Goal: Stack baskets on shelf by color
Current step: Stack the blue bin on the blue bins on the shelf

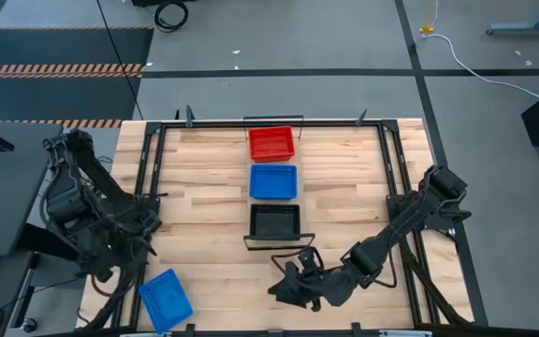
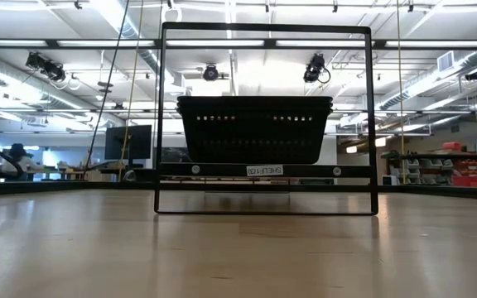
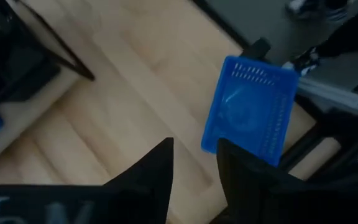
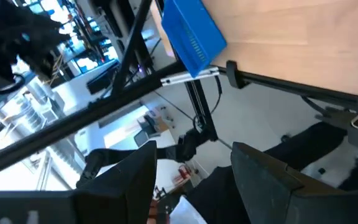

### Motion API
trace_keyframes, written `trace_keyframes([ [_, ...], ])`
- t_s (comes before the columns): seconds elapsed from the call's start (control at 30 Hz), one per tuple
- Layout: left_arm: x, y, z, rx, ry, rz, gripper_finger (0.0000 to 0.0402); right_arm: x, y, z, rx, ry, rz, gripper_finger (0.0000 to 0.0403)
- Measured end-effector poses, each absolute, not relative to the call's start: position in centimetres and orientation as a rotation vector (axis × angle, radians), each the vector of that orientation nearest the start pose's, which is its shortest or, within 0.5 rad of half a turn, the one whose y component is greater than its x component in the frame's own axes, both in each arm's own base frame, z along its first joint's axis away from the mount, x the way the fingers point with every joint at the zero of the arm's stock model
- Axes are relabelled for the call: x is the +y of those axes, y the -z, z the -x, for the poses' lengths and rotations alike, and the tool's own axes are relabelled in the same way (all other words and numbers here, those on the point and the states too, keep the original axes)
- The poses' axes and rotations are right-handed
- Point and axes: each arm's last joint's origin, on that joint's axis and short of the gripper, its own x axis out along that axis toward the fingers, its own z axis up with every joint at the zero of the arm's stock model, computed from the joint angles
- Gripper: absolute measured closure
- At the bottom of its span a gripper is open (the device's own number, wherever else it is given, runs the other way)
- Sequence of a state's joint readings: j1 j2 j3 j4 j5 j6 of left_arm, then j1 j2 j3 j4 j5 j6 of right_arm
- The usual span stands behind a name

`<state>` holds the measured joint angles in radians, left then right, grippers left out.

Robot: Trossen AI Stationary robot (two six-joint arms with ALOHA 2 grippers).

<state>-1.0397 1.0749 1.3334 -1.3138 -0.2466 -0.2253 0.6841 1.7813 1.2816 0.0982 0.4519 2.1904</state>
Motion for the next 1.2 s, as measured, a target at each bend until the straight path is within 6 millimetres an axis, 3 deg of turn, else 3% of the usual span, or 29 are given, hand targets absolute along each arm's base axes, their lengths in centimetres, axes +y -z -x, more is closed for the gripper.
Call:
trace_keyframes([
  [0.4, -10.6, -38.8, -7.2, 0.784, 0.590, -0.332, 0.0271, 23.4, -26.4, -33.2, 0.436, 0.223, -1.904, 0.0192],
  [0.77, -10.9, -30.0, -6.6, 0.994, 0.731, -0.230, 0.0271, 23.5, -26.4, -33.1, 0.422, 0.216, -1.872, 0.0192],
  [1.0, -12.6, -26.6, -7.7, 1.046, 0.778, -0.446, 0.0262, 23.5, -26.4, -33.1, 0.425, 0.216, -1.856, 0.0192],
  [1.2, -14.8, -24.9, -10.0, 1.033, 0.800, -0.541, 0.0233, 23.5, -26.3, -33.1, 0.430, 0.223, -1.842, 0.0192],
])
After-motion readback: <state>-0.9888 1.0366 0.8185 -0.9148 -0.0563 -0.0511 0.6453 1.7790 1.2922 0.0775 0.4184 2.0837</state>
